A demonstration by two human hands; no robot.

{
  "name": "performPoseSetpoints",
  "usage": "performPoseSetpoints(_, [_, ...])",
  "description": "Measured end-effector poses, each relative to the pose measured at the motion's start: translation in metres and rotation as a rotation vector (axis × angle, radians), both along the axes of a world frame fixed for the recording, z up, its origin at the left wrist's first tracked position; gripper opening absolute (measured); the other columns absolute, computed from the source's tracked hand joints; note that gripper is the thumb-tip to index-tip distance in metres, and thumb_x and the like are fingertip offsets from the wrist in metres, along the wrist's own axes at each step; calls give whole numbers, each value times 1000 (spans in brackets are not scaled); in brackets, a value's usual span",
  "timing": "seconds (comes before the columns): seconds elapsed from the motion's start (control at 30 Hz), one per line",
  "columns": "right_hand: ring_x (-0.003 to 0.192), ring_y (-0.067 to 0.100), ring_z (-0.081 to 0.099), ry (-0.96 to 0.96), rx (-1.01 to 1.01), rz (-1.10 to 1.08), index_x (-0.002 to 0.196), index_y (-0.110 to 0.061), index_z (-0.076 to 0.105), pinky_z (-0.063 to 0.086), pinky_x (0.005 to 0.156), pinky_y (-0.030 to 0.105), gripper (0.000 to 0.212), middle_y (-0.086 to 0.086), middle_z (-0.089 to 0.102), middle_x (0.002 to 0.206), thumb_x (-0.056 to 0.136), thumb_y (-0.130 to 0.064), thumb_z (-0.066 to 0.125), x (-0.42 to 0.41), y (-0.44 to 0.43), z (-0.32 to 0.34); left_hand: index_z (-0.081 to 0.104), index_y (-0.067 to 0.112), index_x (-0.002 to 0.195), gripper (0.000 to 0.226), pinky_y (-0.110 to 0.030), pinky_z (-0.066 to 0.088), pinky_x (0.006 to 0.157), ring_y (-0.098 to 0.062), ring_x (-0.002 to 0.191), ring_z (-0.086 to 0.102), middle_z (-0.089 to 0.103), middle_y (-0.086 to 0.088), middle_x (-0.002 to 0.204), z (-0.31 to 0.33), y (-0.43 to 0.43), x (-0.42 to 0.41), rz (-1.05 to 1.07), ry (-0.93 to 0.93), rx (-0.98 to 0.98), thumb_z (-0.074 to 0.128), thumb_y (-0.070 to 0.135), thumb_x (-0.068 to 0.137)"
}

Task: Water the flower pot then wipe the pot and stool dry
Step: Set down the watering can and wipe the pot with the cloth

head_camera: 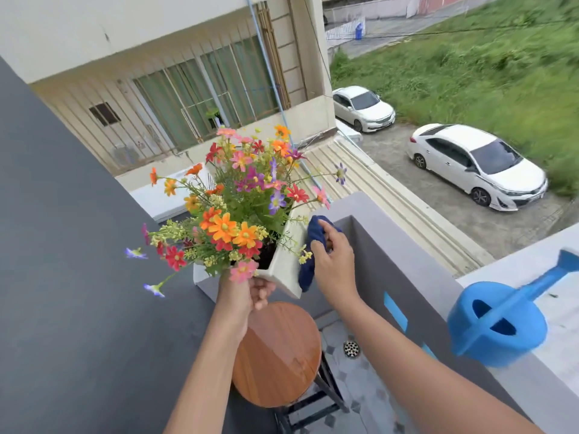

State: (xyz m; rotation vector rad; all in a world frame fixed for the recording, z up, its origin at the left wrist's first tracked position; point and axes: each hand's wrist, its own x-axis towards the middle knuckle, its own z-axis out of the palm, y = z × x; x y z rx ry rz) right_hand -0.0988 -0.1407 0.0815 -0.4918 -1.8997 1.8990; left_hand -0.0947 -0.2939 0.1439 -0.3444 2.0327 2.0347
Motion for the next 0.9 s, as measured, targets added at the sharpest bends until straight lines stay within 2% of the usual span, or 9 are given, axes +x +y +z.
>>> performPoseSetpoints(0.13, [106,6,60,140,-41,54,132,-15,63,48,93,27,42,-1,62,123,95,-1,53,17,-7,14,50,10,78,27,-11,21,30,-8,25,36,55,-15,49,-2,-2,-7,46,-25,-86,30,10,96])
performPoseSetpoints(0.3, [121,19,63,155,-180,57,120,-19,72,49,102,39,41,2,70,126,88,-14,47,4,25,20,46,9,86,18,-10,19,30,-10,23,36,53,-18,53,-7,-25,-15,34,-79,-150,30,10,93])
performPoseSetpoints(0.43, [89,14,66,109,-213,258,94,-32,81,48,80,28,46,-3,77,98,95,-3,45,-1,54,23,45,6,82,26,-9,18,29,-9,22,38,51,-17,51,-11,-37,-12,-26,-72,-209,26,15,97])
performPoseSetpoints(0.5, [87,13,68,79,-245,312,88,-29,82,50,81,27,39,-6,78,91,96,-6,51,-9,58,23,43,5,79,31,-10,18,29,-8,24,36,48,-15,50,-9,-42,-8,-94,-55,-220,31,28,94])
performPoseSetpoints(0.57, [89,23,59,60,-290,354,90,-6,77,45,77,32,25,17,72,92,96,-11,53,-19,58,21,40,6,75,36,-11,17,31,-6,26,31,43,-1,37,-4,-46,-2,-175,-26,-201,35,40,86])
performPoseSetpoints(0.67, [77,31,49,61,-272,363,102,23,57,33,68,30,40,52,51,97,91,-15,56,-33,52,21,39,7,72,47,-13,16,31,-3,26,26,36,6,32,-1,-45,8,-204,-21,-162,22,40,102])
performPoseSetpoints(0.73, [78,40,63,5,-250,411,90,2,74,42,74,30,25,35,68,93,95,-14,55,-44,45,12,37,8,72,50,-13,17,31,-4,26,25,33,4,34,-4,-47,8,-179,-16,-143,14,39,103])
performPoseSetpoints(0.8, [86,39,71,-120,-195,474,86,-9,73,47,72,29,24,21,75,91,97,-15,52,-50,42,-4,37,8,76,46,-12,19,31,-6,28,27,33,1,41,-8,-54,3,-118,-27,-113,17,39,103])
performPoseSetpoints(0.9, [85,23,73,-226,-220,638,109,-10,73,57,72,29,33,12,78,98,97,3,45,-45,39,-31,41,6,87,36,-13,21,31,-7,29,31,36,-6,52,-17,-69,-9,-25,-58,-123,18,29,103])
